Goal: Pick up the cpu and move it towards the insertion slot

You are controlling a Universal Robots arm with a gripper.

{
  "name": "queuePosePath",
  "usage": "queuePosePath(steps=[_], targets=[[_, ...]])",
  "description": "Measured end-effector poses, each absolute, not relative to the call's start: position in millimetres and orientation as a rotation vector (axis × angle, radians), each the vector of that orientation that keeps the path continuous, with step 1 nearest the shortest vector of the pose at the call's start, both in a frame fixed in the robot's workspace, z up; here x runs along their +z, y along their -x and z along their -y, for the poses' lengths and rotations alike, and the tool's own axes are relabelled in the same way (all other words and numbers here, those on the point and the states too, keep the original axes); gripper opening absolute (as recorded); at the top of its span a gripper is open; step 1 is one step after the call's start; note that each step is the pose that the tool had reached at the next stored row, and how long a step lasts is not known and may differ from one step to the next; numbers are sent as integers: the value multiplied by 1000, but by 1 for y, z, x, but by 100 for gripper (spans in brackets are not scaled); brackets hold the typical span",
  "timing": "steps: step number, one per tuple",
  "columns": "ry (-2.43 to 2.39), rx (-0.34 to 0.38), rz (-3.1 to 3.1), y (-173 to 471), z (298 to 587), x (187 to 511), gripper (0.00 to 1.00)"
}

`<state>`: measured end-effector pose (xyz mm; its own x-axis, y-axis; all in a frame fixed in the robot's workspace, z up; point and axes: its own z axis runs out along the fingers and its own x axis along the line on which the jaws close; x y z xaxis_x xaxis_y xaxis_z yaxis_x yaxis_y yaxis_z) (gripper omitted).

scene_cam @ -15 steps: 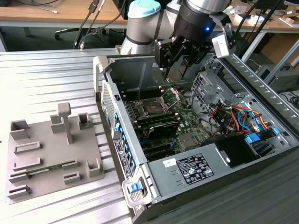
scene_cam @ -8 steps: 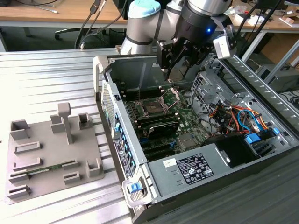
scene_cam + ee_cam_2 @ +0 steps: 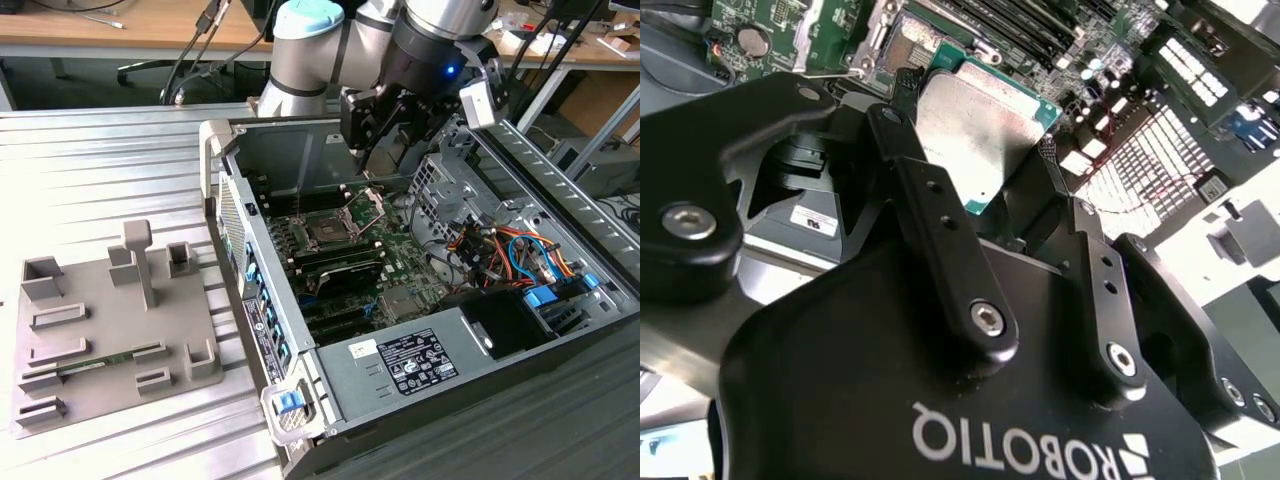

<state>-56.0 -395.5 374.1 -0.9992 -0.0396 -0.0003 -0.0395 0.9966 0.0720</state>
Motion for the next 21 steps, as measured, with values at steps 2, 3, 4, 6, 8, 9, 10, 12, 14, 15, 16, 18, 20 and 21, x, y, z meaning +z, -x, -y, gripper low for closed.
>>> queuePosePath(steps=[2,3,4,6,8,9,10,12,14,15,16,18,20,21], targets=[[-62,-113,3138,53,394,373,55],[-62,-113,3138,51,393,373,55],[-62,-113,3138,48,391,372,55],[-62,-113,3137,41,386,369,55],[-62,-113,3137,39,382,367,55],[-62,-113,3137,38,381,367,55],[-62,-113,3137,36,380,366,55],[-62,-113,3137,34,379,365,55],[-62,-113,3137,31,378,363,55],[-62,-113,3137,30,378,362,55],[-62,-113,3137,28,377,361,55],[-62,-113,3137,24,376,358,55],[-62,-113,3137,21,376,355,55],[-62,-113,3137,20,376,355,55]])
